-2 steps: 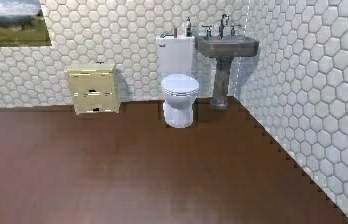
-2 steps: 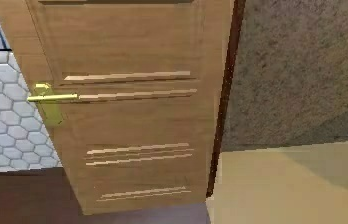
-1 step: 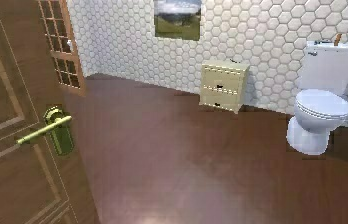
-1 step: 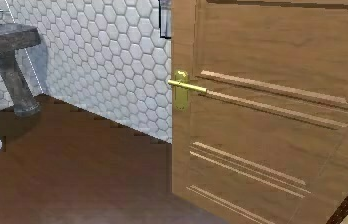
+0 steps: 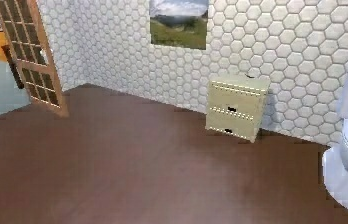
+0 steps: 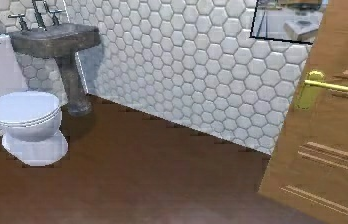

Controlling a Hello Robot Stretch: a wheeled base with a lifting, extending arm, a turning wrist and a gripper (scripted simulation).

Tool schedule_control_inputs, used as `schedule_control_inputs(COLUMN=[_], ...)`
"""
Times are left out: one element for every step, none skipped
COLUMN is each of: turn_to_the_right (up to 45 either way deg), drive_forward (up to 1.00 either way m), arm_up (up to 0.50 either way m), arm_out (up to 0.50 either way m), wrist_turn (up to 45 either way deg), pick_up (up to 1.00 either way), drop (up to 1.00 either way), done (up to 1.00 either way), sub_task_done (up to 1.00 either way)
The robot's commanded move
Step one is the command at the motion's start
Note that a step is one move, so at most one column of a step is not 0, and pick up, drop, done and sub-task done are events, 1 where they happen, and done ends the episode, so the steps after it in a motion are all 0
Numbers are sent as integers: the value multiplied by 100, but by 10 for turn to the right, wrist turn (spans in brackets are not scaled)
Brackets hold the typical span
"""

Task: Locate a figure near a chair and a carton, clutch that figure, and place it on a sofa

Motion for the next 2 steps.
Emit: schedule_control_inputs(turn_to_the_right=[-210,0], drive_forward=[0,30], arm_up=[0,0], arm_out=[0,0], wrist_turn=[0,0], pick_up=[0,0], drop=[0,0], done=[0,0], sub_task_done=[0,0])
